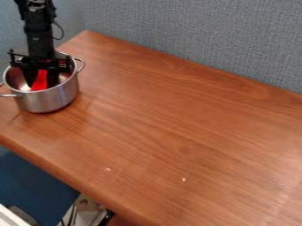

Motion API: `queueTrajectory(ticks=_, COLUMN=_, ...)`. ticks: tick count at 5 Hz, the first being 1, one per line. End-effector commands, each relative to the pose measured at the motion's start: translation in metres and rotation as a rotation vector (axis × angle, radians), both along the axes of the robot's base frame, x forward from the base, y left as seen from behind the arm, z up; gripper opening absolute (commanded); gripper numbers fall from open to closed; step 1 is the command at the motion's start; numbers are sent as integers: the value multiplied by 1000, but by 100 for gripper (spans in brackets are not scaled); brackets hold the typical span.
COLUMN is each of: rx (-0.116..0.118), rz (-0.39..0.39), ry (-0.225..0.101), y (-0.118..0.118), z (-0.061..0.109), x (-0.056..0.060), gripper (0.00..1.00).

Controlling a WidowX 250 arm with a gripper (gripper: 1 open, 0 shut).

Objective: Move the red object from the metal pot to the table

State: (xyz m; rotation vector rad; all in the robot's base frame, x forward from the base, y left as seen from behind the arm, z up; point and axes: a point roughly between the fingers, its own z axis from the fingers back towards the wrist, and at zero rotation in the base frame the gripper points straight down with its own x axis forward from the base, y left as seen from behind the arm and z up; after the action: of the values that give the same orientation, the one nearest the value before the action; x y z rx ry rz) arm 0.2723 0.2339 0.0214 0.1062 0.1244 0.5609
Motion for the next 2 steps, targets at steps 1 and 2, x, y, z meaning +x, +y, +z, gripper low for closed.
queueTrajectory(ticks=1, rx=-59, rz=64, ry=86, y=-5, z=-19, x=-37, gripper=0)
queueTrajectory(ticks=2, rx=-36, rz=66, ry=67, y=-8, z=-9, x=-34, gripper=0)
